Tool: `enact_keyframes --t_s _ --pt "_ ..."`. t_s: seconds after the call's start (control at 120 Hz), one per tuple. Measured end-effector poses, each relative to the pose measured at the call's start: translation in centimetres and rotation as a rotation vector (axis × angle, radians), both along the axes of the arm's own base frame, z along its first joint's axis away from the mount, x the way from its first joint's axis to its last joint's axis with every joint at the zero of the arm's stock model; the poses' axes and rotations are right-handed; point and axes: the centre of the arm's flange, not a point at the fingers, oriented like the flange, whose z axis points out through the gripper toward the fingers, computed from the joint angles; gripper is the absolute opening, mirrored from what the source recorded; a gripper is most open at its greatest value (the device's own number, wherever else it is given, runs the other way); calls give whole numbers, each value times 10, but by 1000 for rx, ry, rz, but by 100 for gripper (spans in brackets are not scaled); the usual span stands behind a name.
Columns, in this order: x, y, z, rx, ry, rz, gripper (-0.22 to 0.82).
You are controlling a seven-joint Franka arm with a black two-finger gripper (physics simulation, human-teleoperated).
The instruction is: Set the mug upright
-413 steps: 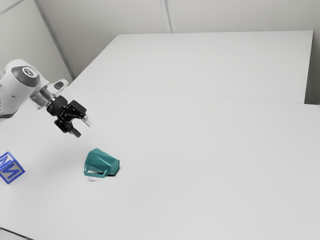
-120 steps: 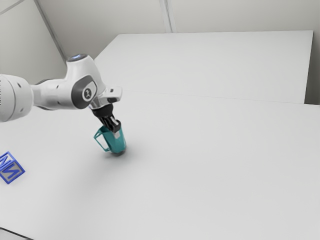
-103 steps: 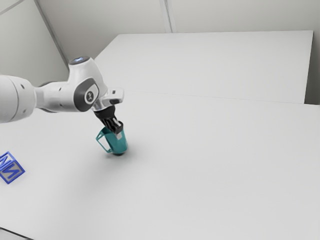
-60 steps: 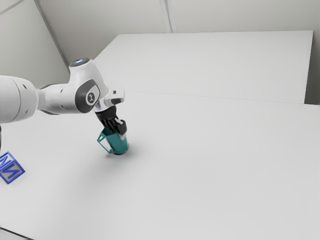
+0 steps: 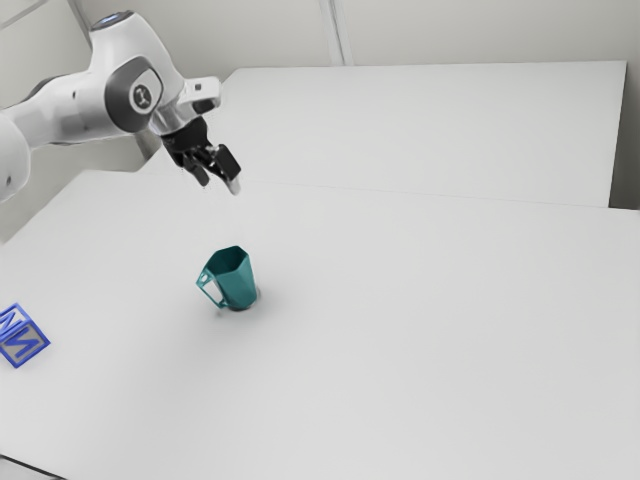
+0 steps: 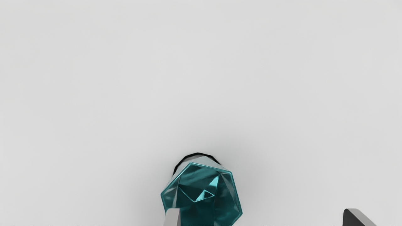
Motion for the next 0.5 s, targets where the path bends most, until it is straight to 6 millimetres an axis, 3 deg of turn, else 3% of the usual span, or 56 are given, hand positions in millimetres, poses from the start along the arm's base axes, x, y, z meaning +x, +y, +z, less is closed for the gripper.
enact_keyframes --t_s 0.083,0.183,0.283,0.5 --pt "1 1 38 -2 -12 -3 58" --pt "-2 -1 62 0 -3 -9 59" --pt "-7 -3 69 2 19 -13 59" --pt "-12 -4 66 0 64 -15 60"
